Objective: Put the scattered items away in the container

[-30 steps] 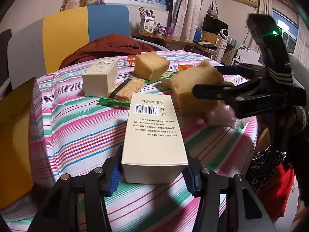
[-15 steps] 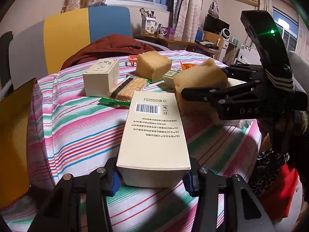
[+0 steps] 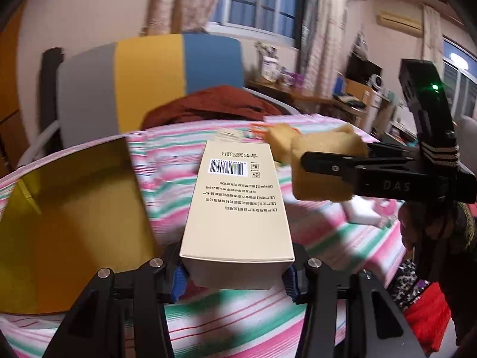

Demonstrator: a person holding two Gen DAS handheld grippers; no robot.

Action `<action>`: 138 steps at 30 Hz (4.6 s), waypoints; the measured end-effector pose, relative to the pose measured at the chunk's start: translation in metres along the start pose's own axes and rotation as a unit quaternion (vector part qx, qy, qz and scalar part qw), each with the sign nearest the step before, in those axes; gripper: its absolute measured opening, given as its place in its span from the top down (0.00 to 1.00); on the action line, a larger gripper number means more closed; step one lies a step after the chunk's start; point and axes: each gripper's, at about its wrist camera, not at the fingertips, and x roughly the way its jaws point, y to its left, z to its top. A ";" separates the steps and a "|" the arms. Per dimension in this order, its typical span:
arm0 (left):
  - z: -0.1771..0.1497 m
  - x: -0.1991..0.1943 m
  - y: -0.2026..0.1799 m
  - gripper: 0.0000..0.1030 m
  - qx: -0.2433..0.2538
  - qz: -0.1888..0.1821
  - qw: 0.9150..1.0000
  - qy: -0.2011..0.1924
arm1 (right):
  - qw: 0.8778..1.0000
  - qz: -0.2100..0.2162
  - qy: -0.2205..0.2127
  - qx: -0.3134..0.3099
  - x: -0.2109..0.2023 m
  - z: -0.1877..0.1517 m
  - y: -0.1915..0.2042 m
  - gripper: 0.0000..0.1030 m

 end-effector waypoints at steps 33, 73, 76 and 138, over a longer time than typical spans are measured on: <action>0.041 0.052 0.301 0.50 -0.174 0.193 0.955 0.145 | 0.985 0.088 0.132 -0.060 0.235 0.127 0.211 0.26; 0.038 0.000 0.275 0.45 -0.174 0.210 0.960 0.055 | 0.991 0.123 0.005 0.049 0.091 0.063 0.142 0.02; 0.034 -0.009 0.257 0.45 -0.157 0.209 0.965 0.035 | 0.992 0.111 -0.001 0.065 0.080 0.047 0.125 0.00; 0.127 0.184 -0.014 0.45 0.094 0.005 0.988 0.126 | 0.989 0.067 -0.017 0.134 0.050 -0.072 -0.002 0.00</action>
